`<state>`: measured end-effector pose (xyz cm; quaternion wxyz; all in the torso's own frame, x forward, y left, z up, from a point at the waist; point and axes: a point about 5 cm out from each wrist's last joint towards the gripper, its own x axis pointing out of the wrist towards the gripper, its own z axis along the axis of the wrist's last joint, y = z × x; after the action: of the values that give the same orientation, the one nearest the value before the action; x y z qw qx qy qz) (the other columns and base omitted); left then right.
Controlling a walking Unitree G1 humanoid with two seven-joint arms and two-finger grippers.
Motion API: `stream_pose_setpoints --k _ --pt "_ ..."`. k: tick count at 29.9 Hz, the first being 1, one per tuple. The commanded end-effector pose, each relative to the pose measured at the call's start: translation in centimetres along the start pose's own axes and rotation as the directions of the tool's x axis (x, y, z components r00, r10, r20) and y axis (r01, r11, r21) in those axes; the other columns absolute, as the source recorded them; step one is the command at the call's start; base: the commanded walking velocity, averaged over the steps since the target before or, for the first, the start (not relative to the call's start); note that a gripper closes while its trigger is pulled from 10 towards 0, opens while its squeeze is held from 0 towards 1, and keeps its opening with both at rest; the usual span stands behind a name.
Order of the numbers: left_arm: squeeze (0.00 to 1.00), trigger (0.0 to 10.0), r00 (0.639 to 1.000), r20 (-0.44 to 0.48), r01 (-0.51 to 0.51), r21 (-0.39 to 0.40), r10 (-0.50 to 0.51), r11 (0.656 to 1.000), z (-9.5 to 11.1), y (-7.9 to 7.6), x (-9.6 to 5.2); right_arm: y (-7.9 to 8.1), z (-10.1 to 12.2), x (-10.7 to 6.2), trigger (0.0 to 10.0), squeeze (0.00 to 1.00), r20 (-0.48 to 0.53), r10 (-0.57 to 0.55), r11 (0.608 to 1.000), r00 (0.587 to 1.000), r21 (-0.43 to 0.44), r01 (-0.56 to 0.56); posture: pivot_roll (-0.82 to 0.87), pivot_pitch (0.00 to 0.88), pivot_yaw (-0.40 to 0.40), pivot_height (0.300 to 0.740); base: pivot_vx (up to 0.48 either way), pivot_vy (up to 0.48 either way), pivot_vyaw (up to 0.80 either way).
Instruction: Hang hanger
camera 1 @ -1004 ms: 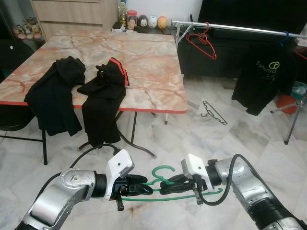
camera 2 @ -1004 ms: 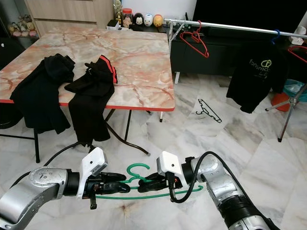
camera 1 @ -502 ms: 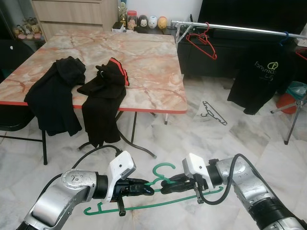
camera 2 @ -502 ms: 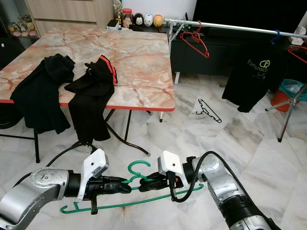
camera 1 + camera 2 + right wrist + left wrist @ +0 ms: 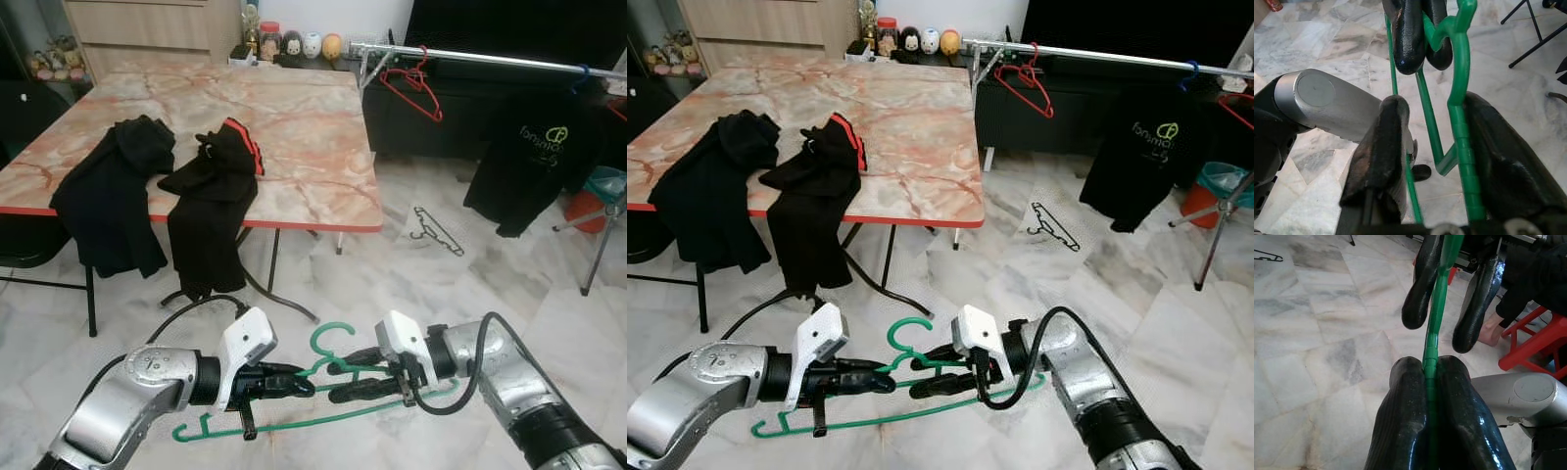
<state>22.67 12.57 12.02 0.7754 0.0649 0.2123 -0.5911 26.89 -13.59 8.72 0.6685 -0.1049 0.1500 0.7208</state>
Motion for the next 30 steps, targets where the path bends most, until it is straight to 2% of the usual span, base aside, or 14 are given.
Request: stream_pose_setpoints --k 1,13,21,24,30 --pt "0.0 0.0 0.998 -0.02 -0.066 0.025 0.067 0.997 0.0 1.0 -0.8 0.2 0.5 -0.2 10.0 1.0 0.014 0.03 0.999 0.999 -0.021 -0.03 0.07 0.0 -0.075 0.736 0.0 0.0 0.0" --pt "0.0 0.0 0.991 -0.131 -0.03 0.087 0.041 0.996 -1.8 1.2 -2.2 -0.1 -1.1 -1.0 10.0 1.0 -0.074 -0.03 1.0 0.997 -0.006 0.03 0.07 0.0 -0.074 0.736 0.0 0.0 0.0" --pt "0.0 0.0 0.986 -0.155 -0.051 0.104 0.067 0.993 -2.6 1.7 -2.7 -0.4 -1.2 -0.9 10.0 1.0 -0.073 -0.058 0.998 0.996 -0.019 0.057 0.07 0.0 -0.075 0.736 0.0 0.0 0.0" --pt "0.0 0.0 0.984 -0.16 -0.064 0.097 0.079 0.993 -3.0 1.9 -2.9 -0.6 -1.3 -1.0 10.0 1.0 -0.075 -0.087 0.996 0.993 -0.025 0.085 0.07 0.0 -0.075 0.736 0.0 0.0 0.0" --pt "0.0 0.0 0.966 -0.22 -0.135 0.016 0.135 0.991 -6.4 2.7 -4.5 -0.7 -3.2 -1.6 10.0 1.0 -0.147 -0.164 0.986 0.976 0.008 0.167 0.07 0.0 -0.074 0.736 0.0 0.0 0.0"
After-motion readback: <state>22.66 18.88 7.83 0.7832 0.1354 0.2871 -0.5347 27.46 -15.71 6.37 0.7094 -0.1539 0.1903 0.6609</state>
